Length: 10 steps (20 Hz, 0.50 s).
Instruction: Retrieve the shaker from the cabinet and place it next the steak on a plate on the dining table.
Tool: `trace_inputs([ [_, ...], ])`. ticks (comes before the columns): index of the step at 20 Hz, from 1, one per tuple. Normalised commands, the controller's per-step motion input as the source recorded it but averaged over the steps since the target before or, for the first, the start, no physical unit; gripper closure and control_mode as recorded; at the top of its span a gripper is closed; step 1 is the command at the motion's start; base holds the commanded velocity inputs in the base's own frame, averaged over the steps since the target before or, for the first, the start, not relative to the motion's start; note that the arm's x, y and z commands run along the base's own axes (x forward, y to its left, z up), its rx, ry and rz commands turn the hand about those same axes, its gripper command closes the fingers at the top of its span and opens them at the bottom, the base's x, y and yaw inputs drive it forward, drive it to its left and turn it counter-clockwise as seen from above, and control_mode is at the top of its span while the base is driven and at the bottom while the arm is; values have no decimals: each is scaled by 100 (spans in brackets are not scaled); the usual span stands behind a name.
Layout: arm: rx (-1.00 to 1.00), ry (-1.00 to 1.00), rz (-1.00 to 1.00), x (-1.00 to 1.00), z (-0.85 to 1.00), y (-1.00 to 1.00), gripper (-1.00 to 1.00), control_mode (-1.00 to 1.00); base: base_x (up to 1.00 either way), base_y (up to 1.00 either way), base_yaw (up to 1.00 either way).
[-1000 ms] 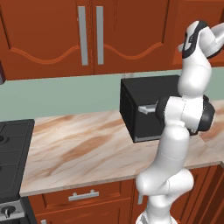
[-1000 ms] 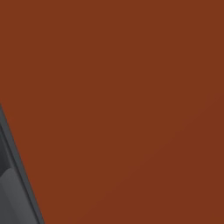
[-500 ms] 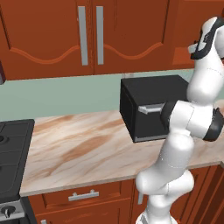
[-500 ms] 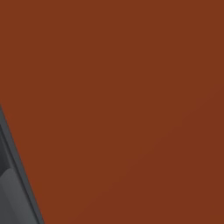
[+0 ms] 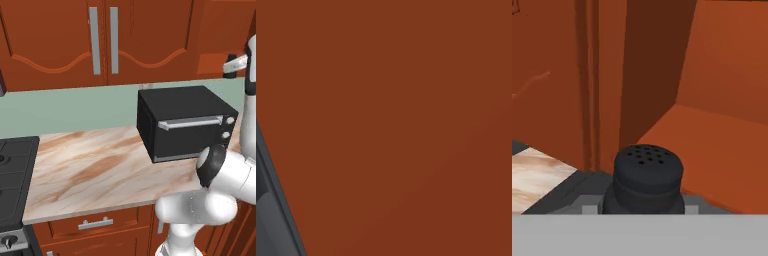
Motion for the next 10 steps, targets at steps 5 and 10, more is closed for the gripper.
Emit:
trace_inputs([
  [5,-1,-14,0,-100,-33,84,100,-100,0,0,0],
  [10,0,-9,-4,-100,-17,53,100,-100,0,0,0],
])
